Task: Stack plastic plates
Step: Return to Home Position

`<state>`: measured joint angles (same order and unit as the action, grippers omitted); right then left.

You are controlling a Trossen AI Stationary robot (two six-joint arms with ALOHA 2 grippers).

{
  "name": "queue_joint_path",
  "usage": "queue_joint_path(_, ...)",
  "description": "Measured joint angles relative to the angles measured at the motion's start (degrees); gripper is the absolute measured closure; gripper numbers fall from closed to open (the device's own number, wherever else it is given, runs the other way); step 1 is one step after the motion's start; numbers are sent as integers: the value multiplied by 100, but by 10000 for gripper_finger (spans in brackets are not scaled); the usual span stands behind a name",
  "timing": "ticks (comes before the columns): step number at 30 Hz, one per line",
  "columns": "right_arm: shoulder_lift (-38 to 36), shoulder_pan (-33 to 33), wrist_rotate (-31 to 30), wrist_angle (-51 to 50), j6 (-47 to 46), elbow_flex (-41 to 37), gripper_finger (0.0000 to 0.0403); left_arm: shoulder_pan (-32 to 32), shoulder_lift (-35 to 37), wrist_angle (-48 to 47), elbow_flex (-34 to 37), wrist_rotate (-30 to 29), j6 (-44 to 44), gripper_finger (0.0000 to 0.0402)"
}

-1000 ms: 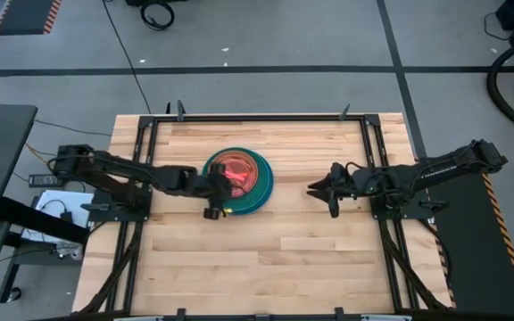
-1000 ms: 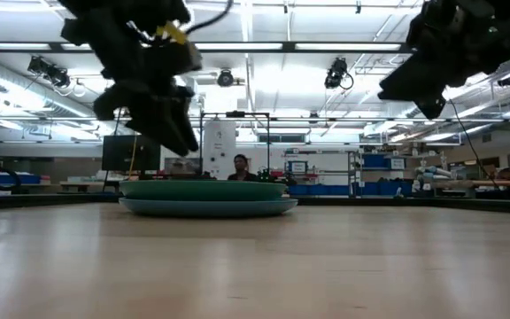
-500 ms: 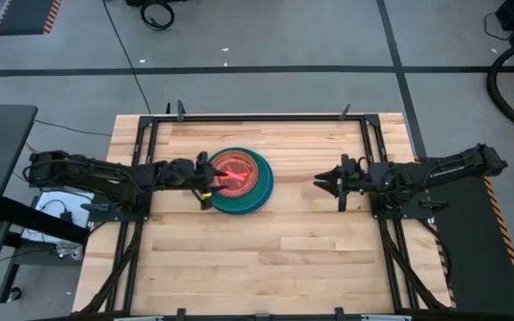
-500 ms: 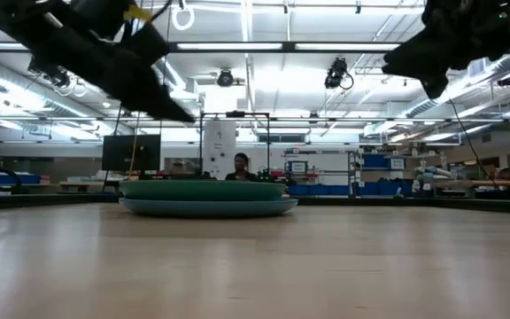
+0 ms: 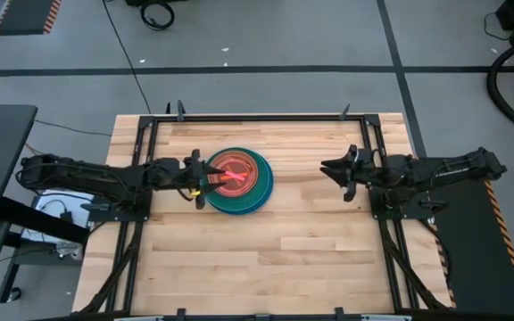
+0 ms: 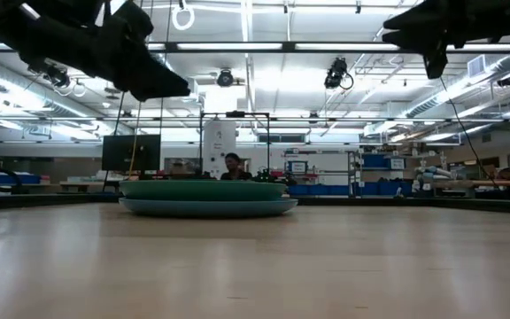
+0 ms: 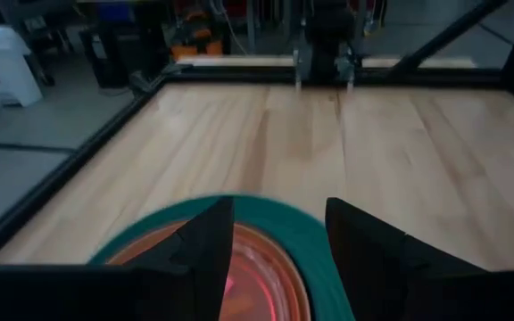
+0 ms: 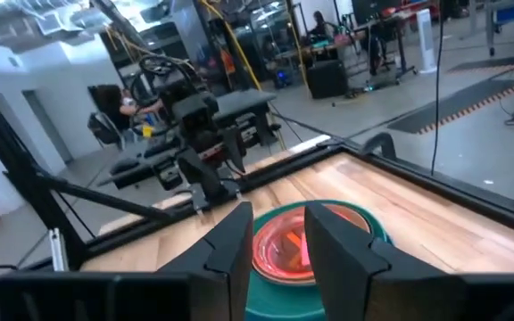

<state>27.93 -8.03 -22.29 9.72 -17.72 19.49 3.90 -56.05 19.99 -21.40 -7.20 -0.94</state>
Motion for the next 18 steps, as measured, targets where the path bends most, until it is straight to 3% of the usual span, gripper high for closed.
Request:
queue_joint_path(5,-145,0,-34,-59,1,-1,289,28,370,-518,-14,-69,1,214)
queue_joint_path(11,-552,-7,-97,-560,229,-1,289,276,1474,-1529,4,-157,-18,231)
queue_joint_path(18,-1055,-4,-470,-793,267,-274,289,423,2693,-1527,642,-160,117,257)
